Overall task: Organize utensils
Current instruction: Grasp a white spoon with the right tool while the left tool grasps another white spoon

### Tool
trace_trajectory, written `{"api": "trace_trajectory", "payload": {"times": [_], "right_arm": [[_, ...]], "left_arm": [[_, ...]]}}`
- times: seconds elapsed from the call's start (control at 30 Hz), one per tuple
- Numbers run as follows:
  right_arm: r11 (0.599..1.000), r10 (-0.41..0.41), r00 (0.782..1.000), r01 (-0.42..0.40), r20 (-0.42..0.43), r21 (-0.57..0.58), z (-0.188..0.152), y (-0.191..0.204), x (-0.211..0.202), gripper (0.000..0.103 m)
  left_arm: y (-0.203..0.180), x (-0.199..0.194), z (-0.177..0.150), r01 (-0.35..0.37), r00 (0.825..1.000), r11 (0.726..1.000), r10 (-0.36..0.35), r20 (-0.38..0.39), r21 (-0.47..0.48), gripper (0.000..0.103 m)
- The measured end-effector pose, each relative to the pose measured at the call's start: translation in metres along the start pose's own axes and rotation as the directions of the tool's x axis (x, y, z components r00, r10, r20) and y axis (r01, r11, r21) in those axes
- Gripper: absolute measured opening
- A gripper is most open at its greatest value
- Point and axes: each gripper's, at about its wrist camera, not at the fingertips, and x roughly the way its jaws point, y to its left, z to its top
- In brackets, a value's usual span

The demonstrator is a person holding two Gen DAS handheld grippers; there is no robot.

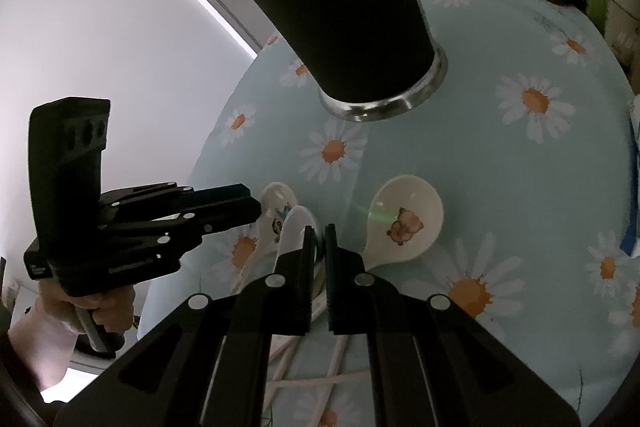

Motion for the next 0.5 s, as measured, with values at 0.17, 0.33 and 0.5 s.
{"api": "trace_trajectory", "payload": {"times": [0.17, 0.33, 0.5], "right_arm": [[1.000, -0.007, 1.000, 0.007, 0.025, -0.001, 0.001, 0.000, -0.010, 0.006], [1.000, -0.020, 0.999, 0.020, 0.047, -0.003, 0.001, 0.001, -0.022, 0.006], [1.000, -0.031, 0.996, 0.031, 0.086, 0.005, 0.003, -0.002, -0.040, 0.006]], "left_arm": [[-0.002, 0.004, 0.003, 0.020, 1.000, 1.000, -0.020, -0.015, 0.006, 0.022], [-0.003, 0.008, 0.007, 0.045, 0.999, 0.999, -0.044, -0.026, 0.009, 0.022], [-0.002, 0.013, 0.010, 0.060, 0.996, 0.998, -0.059, -0.060, 0.014, 0.022]]}}
